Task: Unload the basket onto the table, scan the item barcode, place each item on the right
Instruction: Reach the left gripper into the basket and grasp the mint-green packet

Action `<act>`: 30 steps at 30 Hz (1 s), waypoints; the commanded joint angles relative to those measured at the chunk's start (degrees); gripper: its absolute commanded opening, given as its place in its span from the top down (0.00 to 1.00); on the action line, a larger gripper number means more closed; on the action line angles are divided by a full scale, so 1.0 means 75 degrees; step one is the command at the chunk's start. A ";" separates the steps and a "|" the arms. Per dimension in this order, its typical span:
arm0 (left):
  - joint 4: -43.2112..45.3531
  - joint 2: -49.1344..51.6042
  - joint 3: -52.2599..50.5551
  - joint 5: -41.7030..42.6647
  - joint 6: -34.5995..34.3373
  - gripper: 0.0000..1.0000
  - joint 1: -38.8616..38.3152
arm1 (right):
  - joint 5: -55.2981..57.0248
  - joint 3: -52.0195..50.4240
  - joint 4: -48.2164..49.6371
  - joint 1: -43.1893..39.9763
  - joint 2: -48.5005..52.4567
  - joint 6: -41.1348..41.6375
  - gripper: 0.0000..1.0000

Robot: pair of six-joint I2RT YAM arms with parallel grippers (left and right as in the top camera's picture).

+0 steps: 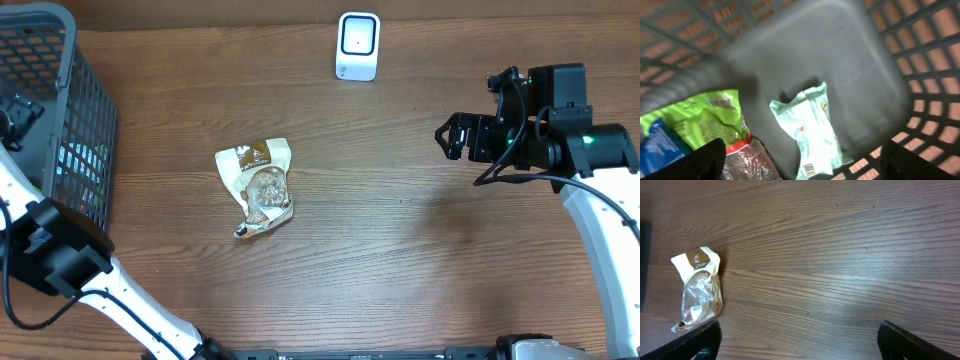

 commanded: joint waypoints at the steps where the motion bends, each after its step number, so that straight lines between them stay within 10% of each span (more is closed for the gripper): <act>1: 0.0012 0.0825 -0.0041 0.0262 -0.0050 0.08 -0.0058 | -0.0210 0.0114 0.0003 0.0038 -0.0032 0.0015 0.00; 13: 0.0221 0.2477 -0.0044 0.1224 -0.0230 0.19 -0.0370 | -0.0332 0.0114 -0.0023 0.0038 -0.0032 0.0017 0.00; 18: 0.0236 0.2451 -0.0012 0.1256 -0.0286 0.81 -0.0493 | -0.0417 0.0114 -0.0020 0.0038 -0.0032 0.0017 0.00; 30: -0.1151 0.1431 0.2180 0.1373 -0.0277 0.88 -0.0437 | -0.0440 0.0117 -0.0026 0.0038 -0.0032 0.0017 0.00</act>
